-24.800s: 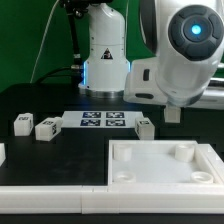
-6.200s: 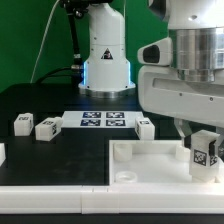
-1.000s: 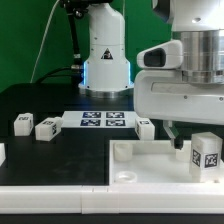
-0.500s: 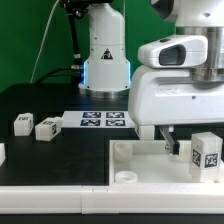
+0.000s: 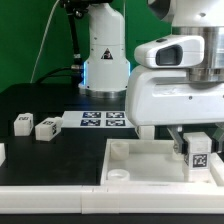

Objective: Assemble one leg

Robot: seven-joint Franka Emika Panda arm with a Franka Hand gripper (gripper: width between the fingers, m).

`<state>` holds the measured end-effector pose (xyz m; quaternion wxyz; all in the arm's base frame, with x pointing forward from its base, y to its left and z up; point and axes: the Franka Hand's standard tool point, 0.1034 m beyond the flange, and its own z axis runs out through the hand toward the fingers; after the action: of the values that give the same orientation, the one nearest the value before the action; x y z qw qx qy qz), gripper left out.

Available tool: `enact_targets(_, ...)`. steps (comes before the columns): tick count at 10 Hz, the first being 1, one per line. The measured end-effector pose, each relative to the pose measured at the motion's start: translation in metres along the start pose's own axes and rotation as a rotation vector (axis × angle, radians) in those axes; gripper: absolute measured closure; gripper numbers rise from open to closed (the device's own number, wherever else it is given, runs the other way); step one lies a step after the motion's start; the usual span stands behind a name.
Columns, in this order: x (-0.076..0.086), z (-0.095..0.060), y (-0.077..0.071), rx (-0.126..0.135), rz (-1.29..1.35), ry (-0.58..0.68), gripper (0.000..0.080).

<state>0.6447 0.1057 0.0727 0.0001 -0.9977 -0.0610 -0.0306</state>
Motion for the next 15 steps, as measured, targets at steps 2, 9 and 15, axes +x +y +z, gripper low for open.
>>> enact_targets(2, -0.0002, 0.0001, -0.0008, 0.003, 0.183, -0.001, 0.0509)
enact_targets(9, -0.0023, 0.0008, -0.0034, 0.037, 1.035, 0.000, 0.0508)
enact_targets(15, -0.0047, 0.0017, -0.0044, 0.036, 1.339, -0.015, 0.0508)
